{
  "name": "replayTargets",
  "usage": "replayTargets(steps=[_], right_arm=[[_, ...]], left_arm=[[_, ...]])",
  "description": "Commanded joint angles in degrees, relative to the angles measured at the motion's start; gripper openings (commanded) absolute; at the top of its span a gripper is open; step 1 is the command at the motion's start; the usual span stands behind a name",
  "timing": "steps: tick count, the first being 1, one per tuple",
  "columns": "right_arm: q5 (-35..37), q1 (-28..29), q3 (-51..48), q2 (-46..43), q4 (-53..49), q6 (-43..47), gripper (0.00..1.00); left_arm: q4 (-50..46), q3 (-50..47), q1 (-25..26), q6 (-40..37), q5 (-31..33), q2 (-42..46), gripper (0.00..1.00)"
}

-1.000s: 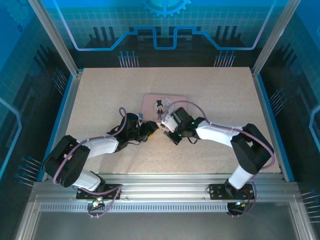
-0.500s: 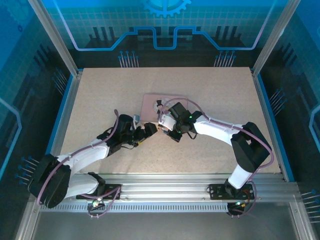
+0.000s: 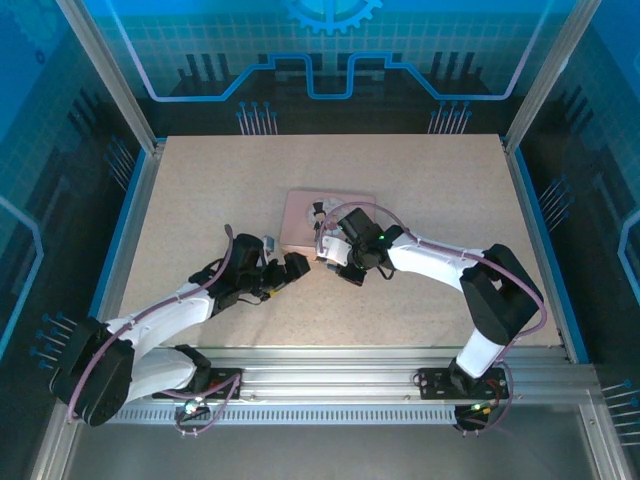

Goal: Unlock the padlock with the key

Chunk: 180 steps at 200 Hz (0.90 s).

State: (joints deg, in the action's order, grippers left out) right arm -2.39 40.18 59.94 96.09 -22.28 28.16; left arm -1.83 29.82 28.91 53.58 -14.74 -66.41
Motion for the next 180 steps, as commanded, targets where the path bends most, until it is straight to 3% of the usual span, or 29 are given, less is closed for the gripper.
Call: replayTargets(steps=[1,180], right_arm=[[-1.8,-0.1,-1.6,-0.3,1.6,4.2,0.0],[-1.3,-2.2,3.7,2.7,3.0,12.5,0.0]], left_arm=[[-2.0,-0.8,-0.5,-0.9,1.0,0.8,0.99],[-2.8,-2.1,-0.4,1.0,2.3,0.8,0.99]])
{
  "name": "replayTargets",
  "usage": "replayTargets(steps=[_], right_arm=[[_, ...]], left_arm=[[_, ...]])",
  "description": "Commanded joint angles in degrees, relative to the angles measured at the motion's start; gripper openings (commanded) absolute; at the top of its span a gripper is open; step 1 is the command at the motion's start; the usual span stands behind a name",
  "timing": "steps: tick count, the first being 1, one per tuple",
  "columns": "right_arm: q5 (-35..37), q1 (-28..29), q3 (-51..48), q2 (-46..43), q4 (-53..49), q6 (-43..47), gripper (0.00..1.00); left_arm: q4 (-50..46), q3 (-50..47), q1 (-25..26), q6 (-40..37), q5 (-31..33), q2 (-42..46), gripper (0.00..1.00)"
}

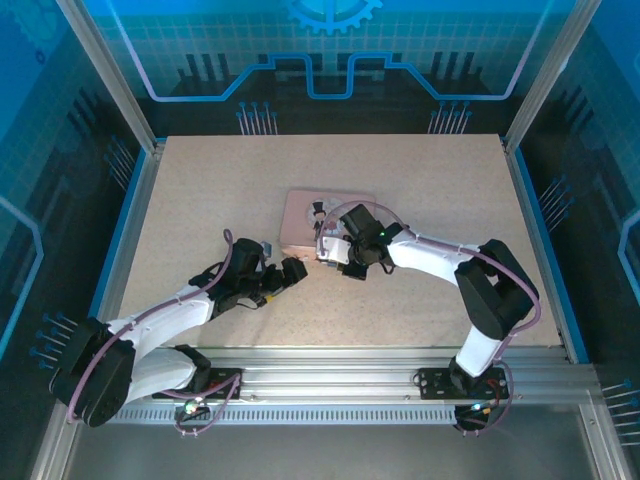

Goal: Unlock the padlock with the key

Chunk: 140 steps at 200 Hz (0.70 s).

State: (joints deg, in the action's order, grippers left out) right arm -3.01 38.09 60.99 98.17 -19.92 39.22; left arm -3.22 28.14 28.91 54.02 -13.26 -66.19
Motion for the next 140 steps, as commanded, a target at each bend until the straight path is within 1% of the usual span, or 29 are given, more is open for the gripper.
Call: replayTargets(steps=[1,80,140], right_arm=[[-0.7,-0.1,2.7,0.6,0.6,1.4,0.0],[-1.0,1.2,3.1,-0.1,0.9,0.7,0.0],[-0.4,3.3,0.8,-3.2,1.9,-1.4,0.0]], left_arm=[[-1.4,-0.4,-0.4,0.6,0.8,0.6,0.99],[-1.2,0.1,-0.5,0.7,1.0,-0.1,0.99],[-2.1,0.2,-0.7,0.4,1.9,1.1,0.99]])
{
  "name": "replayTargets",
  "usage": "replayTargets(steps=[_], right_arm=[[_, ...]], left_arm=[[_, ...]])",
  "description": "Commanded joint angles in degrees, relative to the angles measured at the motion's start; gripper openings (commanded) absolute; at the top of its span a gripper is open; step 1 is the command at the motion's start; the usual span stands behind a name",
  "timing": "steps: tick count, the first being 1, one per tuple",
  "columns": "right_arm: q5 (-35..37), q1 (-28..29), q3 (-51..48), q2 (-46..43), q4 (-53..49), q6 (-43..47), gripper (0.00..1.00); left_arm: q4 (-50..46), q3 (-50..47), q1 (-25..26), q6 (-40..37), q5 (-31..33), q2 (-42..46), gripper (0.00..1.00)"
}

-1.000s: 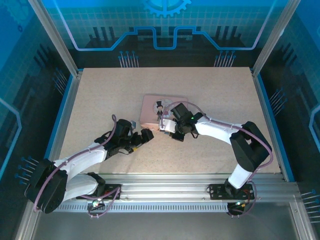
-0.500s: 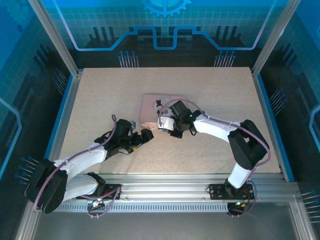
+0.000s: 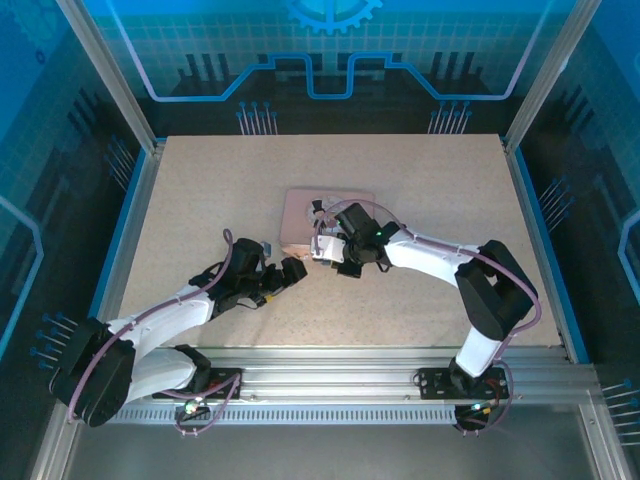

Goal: Unlock the padlock with the key

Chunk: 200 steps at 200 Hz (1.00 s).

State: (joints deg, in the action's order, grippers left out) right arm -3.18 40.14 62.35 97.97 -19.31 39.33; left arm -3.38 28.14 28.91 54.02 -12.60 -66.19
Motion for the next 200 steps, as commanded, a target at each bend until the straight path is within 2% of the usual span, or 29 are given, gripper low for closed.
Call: replayTargets(steps=[1,69,124,163,200], right_arm=[[-0.2,1.2,-0.6,-3.1,1.4,-1.6,0.0],[1.6,3.4,-5.1,-9.5,1.9,-5.1,0.0],[4.6,2.4,-8.8,-18.5,3.3,-8.5,0.0],[6.9,-1.1,-11.2,-25.1,3.2,-10.3,0.0],[8.4,-7.5,-11.6,-28.5,3.5,-13.5,0.0]], left_arm=[[-2.0,0.2,-0.7,0.4,1.3,1.1,0.99],[-2.7,0.1,-2.2,-0.2,1.3,2.3,0.99],[-3.4,1.5,-2.7,-1.0,0.9,1.6,0.99],[-3.3,3.0,-2.8,-1.7,0.7,0.6,0.99],[-3.5,5.0,-2.9,-2.4,0.7,-0.5,0.99]])
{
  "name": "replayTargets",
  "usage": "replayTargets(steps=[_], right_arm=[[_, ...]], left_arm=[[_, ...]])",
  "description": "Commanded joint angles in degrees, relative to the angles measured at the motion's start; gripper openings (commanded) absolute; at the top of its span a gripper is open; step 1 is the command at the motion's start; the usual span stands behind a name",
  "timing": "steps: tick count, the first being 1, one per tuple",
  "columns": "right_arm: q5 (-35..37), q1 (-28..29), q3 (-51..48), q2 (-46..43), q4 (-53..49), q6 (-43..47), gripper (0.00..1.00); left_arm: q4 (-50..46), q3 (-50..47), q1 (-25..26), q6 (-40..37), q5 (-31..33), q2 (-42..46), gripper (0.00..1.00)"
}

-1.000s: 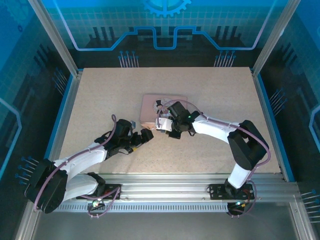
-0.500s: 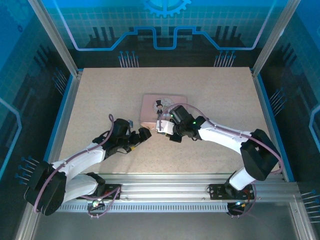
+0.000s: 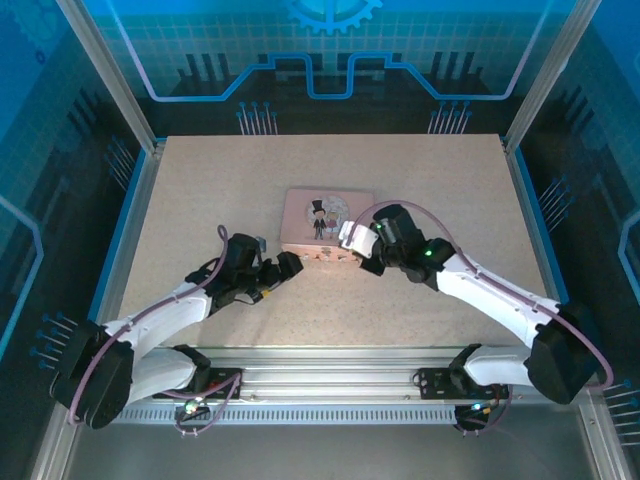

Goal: Unlock the padlock with the key

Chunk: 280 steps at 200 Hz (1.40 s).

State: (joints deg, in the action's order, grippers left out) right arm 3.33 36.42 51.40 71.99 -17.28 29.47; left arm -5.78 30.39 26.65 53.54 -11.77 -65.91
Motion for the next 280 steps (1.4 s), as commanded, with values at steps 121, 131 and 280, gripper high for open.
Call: replayTargets(steps=[121,131,280], right_arm=[[17.3,-17.9,-3.2,6.6,6.8,-17.5,0.0],[17.5,-18.4,-2.9,7.8,6.9,-17.9,0.0],[19.9,-19.9,0.1,18.0,0.8,-23.2,0.0]], left_arm=[[-1.2,3.8,-1.3,-2.6,-0.4,-1.6,0.99],[-1.4,3.7,-1.3,-2.6,-0.3,-1.3,0.99],[-2.2,3.1,-3.1,-2.5,0.0,1.0,0.99]])
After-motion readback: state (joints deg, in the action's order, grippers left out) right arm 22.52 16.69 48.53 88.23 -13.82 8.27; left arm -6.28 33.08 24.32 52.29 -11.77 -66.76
